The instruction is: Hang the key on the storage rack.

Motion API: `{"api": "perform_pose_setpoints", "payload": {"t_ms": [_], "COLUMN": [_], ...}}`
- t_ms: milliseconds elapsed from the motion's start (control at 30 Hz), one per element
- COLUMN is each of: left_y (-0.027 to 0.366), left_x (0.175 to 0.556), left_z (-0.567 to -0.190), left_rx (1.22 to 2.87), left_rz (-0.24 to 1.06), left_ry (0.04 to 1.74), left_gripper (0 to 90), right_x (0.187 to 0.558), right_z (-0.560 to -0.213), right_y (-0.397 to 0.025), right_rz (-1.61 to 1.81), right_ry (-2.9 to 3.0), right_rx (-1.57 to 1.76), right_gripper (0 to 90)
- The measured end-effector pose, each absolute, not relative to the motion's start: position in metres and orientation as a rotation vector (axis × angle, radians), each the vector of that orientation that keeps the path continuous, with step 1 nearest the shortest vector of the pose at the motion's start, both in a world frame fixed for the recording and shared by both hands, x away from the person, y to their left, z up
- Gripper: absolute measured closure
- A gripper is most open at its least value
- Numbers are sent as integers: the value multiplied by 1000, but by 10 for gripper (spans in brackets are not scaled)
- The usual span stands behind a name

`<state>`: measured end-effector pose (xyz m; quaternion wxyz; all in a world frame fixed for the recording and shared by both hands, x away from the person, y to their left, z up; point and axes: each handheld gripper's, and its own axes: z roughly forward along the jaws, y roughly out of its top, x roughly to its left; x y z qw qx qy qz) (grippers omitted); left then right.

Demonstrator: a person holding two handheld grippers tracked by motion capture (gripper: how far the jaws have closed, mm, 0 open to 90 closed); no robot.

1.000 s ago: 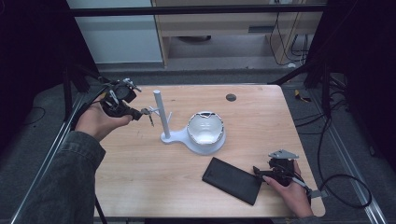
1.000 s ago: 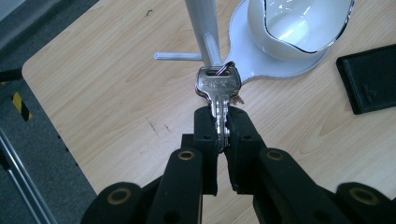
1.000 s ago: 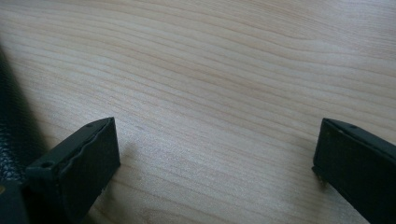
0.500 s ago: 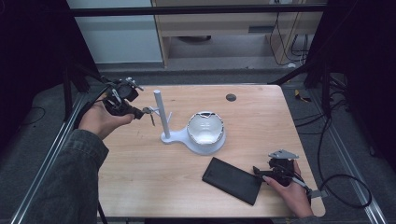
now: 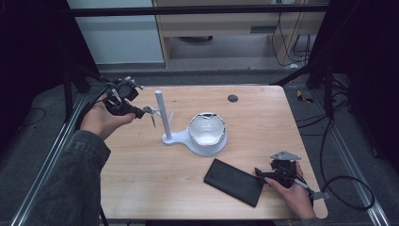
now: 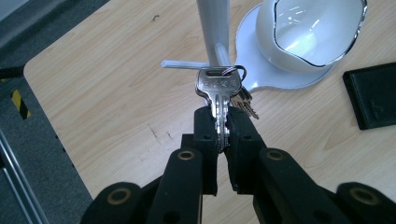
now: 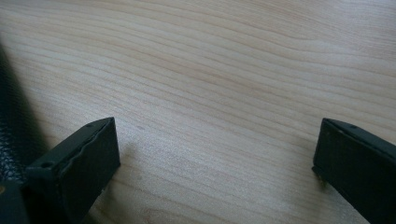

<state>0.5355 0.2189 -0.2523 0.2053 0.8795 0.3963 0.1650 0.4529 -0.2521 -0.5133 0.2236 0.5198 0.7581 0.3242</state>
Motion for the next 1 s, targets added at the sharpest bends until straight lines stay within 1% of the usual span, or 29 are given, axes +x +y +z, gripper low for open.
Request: {"api": "perform_pose_setpoints", "payload": {"t_ms": [333,400,433,500,700,1000], "left_y": [214,215,216,217,223,222], "left_x": [541,542,542,540,531,507], "left_z": [-257,-256,-256,-254,-253,-266], "left_rx": [2414,2390,2385,2377,2353,2352], "left_rz": [476,489,489,511,542,579], "left_ry": [1143,1153,1147,1141,1123,1074], "left_gripper": [825,772,760,702,614,499], "right_x": [453,453,453,453,453,453], "right_z": [-513,-513,-513,-513,-513,-513], "right_y": [-252,-252,-252,-252,-252,-252], "right_rz": [898,898,899,899,894,897], "right_ry": [2098,2099,2100,2100,2101,2102], "right_rx": [1429,1428,1428,1427,1425,1428], "right_gripper": [6,6,6,6,6,6]}}
